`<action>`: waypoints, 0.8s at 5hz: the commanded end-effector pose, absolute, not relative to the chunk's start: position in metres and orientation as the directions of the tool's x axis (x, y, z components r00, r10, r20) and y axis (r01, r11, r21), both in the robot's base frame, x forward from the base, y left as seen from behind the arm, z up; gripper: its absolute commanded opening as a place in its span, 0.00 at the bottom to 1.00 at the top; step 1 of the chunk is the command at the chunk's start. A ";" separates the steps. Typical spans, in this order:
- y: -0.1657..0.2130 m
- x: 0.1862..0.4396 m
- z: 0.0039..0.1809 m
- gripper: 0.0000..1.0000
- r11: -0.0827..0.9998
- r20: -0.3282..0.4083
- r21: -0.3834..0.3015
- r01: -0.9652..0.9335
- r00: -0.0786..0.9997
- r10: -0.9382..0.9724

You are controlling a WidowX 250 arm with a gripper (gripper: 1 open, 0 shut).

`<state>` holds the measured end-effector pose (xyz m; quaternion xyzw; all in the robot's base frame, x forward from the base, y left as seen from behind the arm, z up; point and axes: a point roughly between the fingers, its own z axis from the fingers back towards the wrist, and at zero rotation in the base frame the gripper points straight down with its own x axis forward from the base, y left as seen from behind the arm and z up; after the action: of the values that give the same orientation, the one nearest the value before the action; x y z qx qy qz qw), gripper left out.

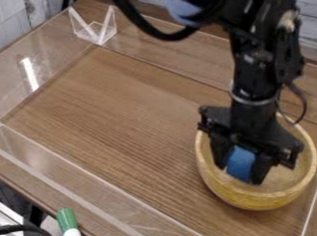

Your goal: Remove the blue block from inside the brown bowl and put it on the table

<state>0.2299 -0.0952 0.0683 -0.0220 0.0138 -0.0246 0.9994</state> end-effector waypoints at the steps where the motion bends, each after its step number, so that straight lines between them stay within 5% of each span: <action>1: -0.088 0.242 0.114 0.00 0.998 0.061 -0.057 0.019 0.998 -0.016; 3: -0.063 0.241 0.164 0.00 0.999 0.090 -0.037 -0.005 0.996 0.009; 4: -0.044 0.240 0.172 0.00 1.000 0.100 -0.026 -0.014 0.995 0.017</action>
<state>0.2332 -0.0444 0.1546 -0.0083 -0.0156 0.0104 0.9998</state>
